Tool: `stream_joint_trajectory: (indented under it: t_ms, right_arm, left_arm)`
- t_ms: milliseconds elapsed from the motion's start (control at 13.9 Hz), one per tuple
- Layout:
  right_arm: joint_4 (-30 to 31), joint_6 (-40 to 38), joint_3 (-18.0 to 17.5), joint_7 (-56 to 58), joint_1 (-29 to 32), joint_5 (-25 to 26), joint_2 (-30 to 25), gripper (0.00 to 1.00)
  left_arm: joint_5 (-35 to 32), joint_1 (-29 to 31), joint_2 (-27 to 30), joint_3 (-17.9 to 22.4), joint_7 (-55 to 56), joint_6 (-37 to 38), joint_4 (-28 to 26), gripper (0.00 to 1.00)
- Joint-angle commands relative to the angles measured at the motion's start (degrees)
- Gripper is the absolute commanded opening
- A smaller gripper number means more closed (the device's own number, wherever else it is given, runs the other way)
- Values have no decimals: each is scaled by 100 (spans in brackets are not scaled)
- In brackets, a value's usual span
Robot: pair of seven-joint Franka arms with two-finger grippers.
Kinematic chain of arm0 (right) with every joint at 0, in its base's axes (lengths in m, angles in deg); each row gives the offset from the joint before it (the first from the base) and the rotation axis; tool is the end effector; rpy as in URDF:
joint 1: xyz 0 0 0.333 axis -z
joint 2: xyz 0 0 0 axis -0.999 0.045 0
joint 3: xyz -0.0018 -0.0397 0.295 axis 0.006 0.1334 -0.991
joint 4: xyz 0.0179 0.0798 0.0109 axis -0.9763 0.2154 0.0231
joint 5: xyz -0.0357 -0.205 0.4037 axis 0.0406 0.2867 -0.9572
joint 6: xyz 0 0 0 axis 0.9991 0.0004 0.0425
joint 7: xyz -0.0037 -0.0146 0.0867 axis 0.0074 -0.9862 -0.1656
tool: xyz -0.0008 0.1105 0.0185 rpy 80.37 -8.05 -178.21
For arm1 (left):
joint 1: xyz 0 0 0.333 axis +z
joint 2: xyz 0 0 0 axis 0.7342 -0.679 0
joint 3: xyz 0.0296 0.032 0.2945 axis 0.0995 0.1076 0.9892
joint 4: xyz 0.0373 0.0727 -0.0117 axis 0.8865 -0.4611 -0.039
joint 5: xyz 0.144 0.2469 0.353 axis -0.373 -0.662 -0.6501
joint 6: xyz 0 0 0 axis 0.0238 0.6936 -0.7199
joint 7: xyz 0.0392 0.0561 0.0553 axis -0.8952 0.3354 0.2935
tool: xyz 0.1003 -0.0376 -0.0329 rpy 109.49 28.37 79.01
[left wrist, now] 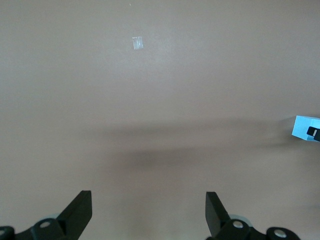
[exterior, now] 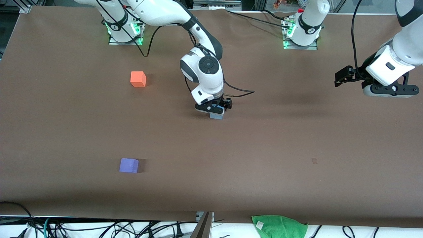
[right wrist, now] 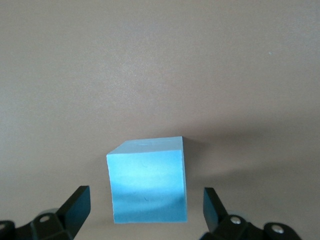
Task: Place blue block between orange and purple blocks
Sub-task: 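Lower the right gripper over the blue cube and grasp it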
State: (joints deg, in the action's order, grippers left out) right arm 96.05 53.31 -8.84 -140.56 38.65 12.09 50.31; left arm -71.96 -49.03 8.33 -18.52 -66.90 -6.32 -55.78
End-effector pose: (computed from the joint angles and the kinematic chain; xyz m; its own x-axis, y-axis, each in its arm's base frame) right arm 0.5104 0.5633 0.1750 0.9687 -0.2414 0.0571 -0.2349 -0.9666 -0.1024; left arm 0.6110 -0.0565 0.5370 0.9953 -0.0129 -0.0962 -0.0097 -0.9994 0.0339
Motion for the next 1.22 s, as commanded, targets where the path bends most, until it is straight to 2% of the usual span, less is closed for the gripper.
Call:
stream_joint_trajectory:
  t_ms: [0,215,1148]
  right_arm:
    - [-149,-5,56,-112,-45,127,96,100]
    - [-149,4,65,-112,-45,294,148,100]
    - [-157,250,74,-103,-98,303,351,100]
  left_arm:
    - [136,20,53,1,-123,-41,-58,100]
    - [136,38,53,1,-123,-32,-58,100]
    - [136,47,53,1,-123,30,-50,100]
